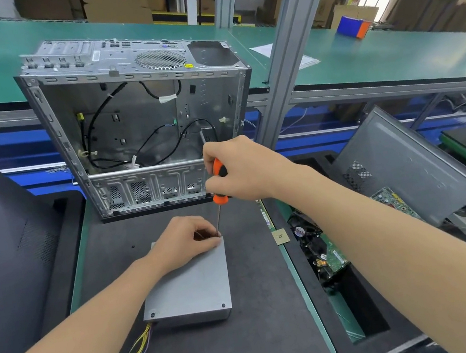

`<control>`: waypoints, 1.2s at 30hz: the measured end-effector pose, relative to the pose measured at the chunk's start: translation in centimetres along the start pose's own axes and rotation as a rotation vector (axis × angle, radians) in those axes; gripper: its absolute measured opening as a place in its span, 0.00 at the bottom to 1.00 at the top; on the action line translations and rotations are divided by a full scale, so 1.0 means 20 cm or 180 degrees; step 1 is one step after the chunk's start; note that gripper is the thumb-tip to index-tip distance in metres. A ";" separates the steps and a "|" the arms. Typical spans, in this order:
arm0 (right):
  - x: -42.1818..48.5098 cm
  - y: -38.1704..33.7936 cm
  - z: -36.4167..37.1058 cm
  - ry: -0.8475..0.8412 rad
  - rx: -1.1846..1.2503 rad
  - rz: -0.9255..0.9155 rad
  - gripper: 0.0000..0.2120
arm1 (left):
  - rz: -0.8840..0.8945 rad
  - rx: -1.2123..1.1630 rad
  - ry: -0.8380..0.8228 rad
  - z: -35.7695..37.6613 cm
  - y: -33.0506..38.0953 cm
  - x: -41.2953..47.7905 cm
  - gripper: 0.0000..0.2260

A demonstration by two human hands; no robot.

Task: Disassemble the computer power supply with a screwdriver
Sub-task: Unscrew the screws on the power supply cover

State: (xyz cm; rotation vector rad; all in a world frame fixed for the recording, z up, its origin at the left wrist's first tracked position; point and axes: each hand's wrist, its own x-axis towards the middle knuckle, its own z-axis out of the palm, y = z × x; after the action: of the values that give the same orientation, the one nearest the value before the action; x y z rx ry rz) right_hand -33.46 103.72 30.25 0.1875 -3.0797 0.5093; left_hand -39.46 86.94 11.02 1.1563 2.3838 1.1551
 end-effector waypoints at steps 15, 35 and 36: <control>0.12 -0.18 0.07 0.0128 0.0191 -0.0139 0.07 | -0.1332 0.0828 0.1196 -0.33 -0.40 -0.30 0.05; 0.15 -0.31 0.18 0.0031 0.0189 -0.0132 0.07 | -0.1969 0.0413 0.1178 -0.26 -0.56 -0.37 0.06; 0.14 -0.31 0.18 0.0042 0.0190 -0.0131 0.07 | -0.1945 0.0378 0.1200 -0.26 -0.55 -0.37 0.07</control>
State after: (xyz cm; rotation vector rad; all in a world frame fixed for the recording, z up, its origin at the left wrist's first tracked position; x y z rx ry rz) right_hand -35.47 96.35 28.90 0.2468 -3.0428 0.5985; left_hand -43.41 74.47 5.35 0.1834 2.8103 1.0849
